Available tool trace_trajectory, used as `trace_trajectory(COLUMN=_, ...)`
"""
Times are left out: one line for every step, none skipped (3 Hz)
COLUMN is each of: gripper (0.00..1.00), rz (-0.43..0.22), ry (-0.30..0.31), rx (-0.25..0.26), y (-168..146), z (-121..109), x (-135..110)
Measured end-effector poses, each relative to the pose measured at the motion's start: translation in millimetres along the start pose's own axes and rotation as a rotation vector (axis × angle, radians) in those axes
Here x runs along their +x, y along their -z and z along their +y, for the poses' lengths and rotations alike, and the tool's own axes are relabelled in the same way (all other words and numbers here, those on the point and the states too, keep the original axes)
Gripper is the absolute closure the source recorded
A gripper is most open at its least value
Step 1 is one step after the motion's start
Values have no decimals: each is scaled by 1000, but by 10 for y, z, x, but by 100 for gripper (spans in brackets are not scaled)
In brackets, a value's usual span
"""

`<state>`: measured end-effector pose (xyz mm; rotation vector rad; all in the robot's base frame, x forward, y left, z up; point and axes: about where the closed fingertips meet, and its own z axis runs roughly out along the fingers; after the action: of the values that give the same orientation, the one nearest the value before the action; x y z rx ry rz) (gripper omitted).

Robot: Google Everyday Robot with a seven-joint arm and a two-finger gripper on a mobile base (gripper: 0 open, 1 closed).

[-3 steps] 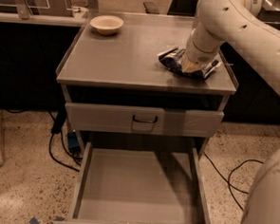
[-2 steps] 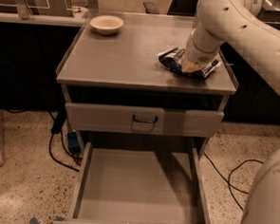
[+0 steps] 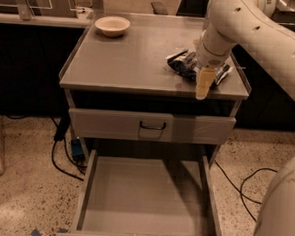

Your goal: Place blue chip bag into middle drawer

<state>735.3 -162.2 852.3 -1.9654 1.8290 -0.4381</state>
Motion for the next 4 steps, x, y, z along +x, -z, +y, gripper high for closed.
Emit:
trace_trajectory(gripper=0, rz=14, ry=8, rx=-4, y=-46, z=-41, x=29)
trace_trajectory(gripper=0, rz=41, ry=29, rx=1, y=-80, z=-152, x=86)
trace_trajectory(gripper=0, rz=94, ry=62, rx=14, y=-46, z=-357, x=212)
trace_trajectory(gripper=3, rz=95, ry=58, rx=24, y=-10, z=-397, x=227)
